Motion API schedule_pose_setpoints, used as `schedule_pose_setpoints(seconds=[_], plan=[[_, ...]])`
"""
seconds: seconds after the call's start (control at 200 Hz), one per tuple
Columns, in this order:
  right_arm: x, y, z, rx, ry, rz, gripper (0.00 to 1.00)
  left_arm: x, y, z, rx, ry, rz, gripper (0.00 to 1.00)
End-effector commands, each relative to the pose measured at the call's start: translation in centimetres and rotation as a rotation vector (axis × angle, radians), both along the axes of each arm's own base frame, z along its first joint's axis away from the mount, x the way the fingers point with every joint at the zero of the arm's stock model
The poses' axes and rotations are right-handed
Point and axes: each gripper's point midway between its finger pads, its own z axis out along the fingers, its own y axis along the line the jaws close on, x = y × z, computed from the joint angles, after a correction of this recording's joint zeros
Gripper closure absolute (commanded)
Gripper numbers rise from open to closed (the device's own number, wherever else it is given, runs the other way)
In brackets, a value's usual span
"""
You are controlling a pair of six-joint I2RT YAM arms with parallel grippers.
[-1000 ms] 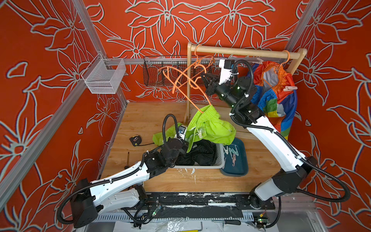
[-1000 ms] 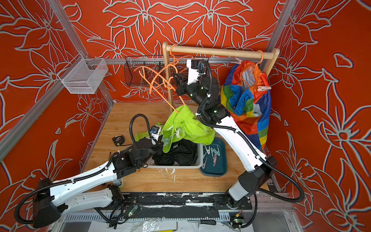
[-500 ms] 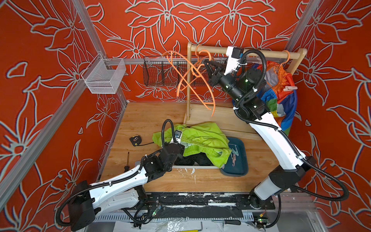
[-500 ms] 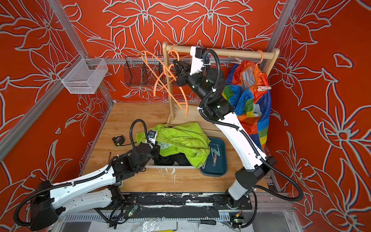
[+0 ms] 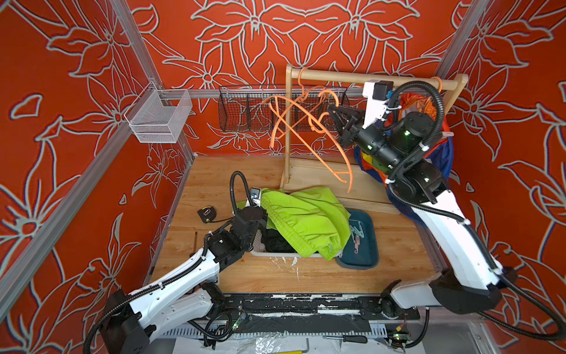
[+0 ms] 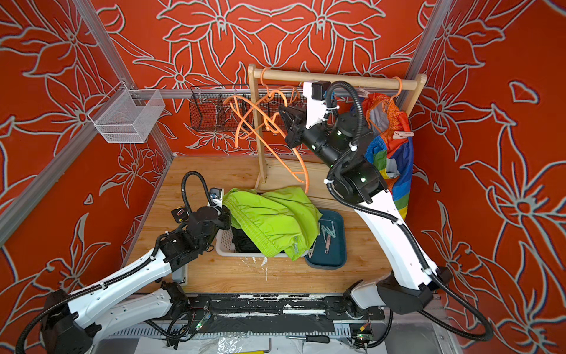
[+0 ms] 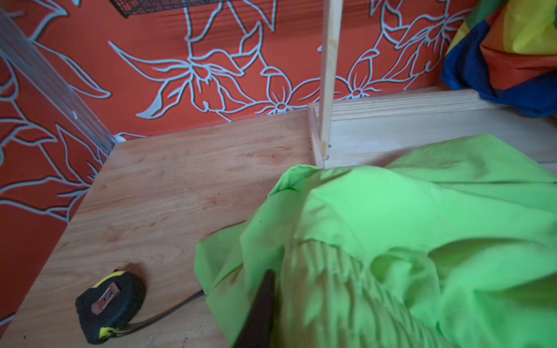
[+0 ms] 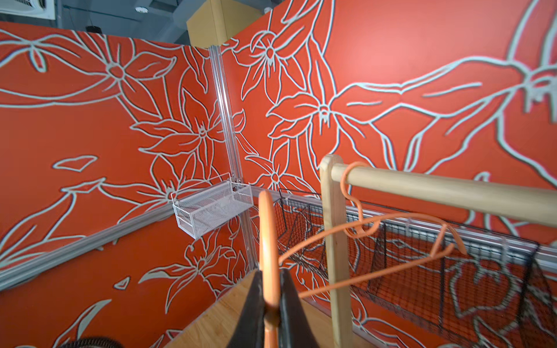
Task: Remove the clothespins securing shorts to the hanger
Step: Remove the shorts from the hanger.
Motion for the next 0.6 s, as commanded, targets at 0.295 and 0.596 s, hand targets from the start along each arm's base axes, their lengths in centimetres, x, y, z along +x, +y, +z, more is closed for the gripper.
schedule_pose_setpoints(seconds=[0.295,0.596], plan=[[-1.5,-7.8,-5.7,-0.242,0.064,-0.343,1.00,0.7,0.0,2.1,-0.031,-0.008,0.014,0.03],[3.9,-9.9,-3.8,-0.291,0.005,-0.562,1.00,1.0,-0.8,0.1,-0.068,0.036,0.007,0.03]])
